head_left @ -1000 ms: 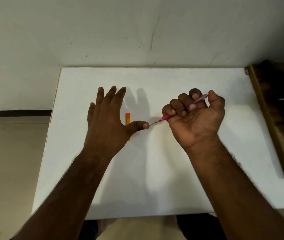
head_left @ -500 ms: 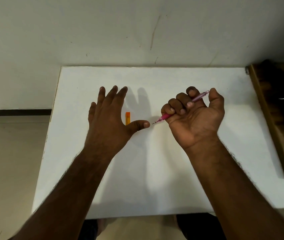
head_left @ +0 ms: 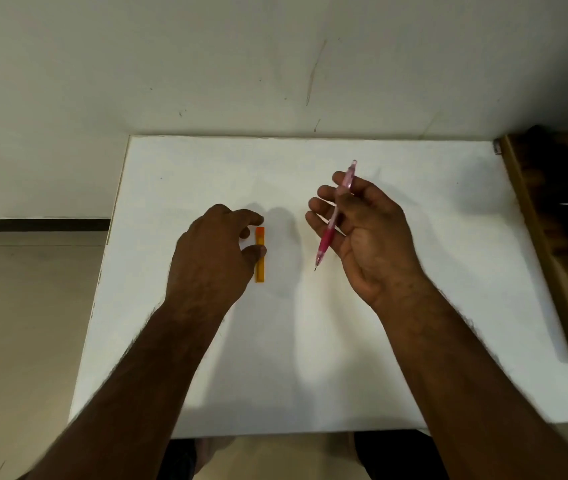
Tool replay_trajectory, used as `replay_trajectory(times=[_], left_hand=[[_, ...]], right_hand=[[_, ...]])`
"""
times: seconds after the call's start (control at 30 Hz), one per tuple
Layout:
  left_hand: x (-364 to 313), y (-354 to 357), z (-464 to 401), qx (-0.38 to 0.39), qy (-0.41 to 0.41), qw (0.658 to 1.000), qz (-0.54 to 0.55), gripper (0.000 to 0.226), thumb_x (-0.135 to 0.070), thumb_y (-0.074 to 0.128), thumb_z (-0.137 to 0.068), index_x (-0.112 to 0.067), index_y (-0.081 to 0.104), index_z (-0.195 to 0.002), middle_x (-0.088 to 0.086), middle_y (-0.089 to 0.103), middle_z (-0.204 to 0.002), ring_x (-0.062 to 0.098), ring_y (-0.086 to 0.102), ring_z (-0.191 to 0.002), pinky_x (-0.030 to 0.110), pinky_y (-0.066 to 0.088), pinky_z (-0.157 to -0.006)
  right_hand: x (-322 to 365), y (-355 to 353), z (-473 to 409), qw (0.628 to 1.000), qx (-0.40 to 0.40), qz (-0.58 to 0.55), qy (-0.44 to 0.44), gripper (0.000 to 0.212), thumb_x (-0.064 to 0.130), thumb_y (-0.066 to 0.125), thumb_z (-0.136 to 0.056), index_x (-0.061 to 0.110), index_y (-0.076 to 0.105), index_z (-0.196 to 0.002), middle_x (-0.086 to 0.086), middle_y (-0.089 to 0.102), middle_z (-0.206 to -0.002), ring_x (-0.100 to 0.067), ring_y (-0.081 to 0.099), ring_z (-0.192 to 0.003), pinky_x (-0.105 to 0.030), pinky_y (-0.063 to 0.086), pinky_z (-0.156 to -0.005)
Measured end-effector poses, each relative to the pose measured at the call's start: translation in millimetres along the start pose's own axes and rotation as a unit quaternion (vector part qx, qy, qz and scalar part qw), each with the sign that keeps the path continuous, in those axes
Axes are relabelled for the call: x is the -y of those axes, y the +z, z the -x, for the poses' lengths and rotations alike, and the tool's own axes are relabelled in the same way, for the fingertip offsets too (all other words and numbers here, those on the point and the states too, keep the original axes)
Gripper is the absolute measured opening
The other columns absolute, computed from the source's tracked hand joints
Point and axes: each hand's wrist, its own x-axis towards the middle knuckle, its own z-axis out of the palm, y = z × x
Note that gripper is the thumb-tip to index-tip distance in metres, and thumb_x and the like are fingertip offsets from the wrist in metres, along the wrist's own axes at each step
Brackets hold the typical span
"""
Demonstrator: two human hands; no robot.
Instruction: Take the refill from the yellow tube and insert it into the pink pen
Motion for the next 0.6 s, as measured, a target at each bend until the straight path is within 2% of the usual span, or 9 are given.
replay_trajectory(times=[0.1, 0.17, 0.27, 0.33, 0.47, 0.6], left_hand=[[0, -1, 0, 0.005, -0.004, 1.0, -0.002, 0.036, -0.031, 0.074, -0.085, -0.035, 0.066, -0.12, -0.008, 0.06, -0.1, 0.011, 0.052, -0.083, 0.035, 0.05, -0.083], [-1, -1, 1, 0.004, -0.004, 1.0, -0.001, 0.035, -0.032, 0.074, -0.085, -0.035, 0.067, -0.12, -0.008, 0.06, -0.1, 0.011, 0.054, -0.084, 0.036, 0.051, -0.083], [0, -1, 1, 0.005, -0.005, 1.0, -0.002, 0.034, -0.034, 0.074, -0.085, -0.036, 0.068, -0.119, -0.007, 0.06, -0.1, 0.014, 0.058, -0.088, 0.037, 0.051, -0.084], [-1, -1, 2, 0.009, -0.004, 1.0, -0.006, 0.034, -0.034, 0.074, -0.085, -0.036, 0.068, -0.119, -0.008, 0.059, -0.1, 0.015, 0.06, -0.09, 0.037, 0.051, -0.085], [-2, -1, 2, 0.012, -0.005, 1.0, -0.005, 0.034, -0.033, 0.074, -0.086, -0.035, 0.068, -0.119, -0.009, 0.058, -0.1, 0.016, 0.061, -0.093, 0.036, 0.05, -0.086], [-2, 0, 2, 0.009, 0.0, 1.0, -0.007, 0.034, -0.034, 0.074, -0.085, -0.036, 0.067, -0.119, -0.01, 0.055, -0.098, 0.018, 0.062, -0.094, 0.038, 0.051, -0.086]], right_hand=[[-5, 0, 1, 0.99, -0.024, 0.135, -0.036, 0.022, 0.007, 0.067, -0.096, 0.007, 0.068, -0.118, -0.011, 0.072, -0.102, -0.026, 0.076, -0.089, -0.038, 0.064, -0.082], [-10, -1, 1, 0.971, -0.043, 0.228, -0.059, 0.016, 0.012, 0.073, -0.093, 0.014, 0.073, -0.108, -0.006, 0.074, -0.093, -0.023, 0.077, -0.083, -0.038, 0.064, -0.081], [-16, -5, -1, 0.901, -0.077, 0.41, -0.116, 0.014, 0.03, 0.082, -0.084, 0.025, 0.075, -0.096, 0.006, 0.073, -0.072, -0.013, 0.072, -0.071, -0.032, 0.06, -0.08], [-17, -6, 0, 0.853, -0.081, 0.497, -0.134, 0.024, 0.041, 0.083, -0.081, 0.024, 0.075, -0.096, 0.012, 0.07, -0.072, -0.006, 0.068, -0.071, -0.024, 0.052, -0.077], [-23, -5, 1, 0.799, -0.068, 0.585, -0.123, 0.036, 0.048, 0.08, -0.083, 0.02, 0.075, -0.104, 0.01, 0.072, -0.085, -0.008, 0.066, -0.077, -0.026, 0.054, -0.084], [-30, -6, 0, 0.771, -0.065, 0.617, -0.143, 0.037, 0.048, 0.077, -0.086, 0.019, 0.073, -0.108, 0.006, 0.076, -0.09, -0.013, 0.069, -0.084, -0.03, 0.053, -0.087]])
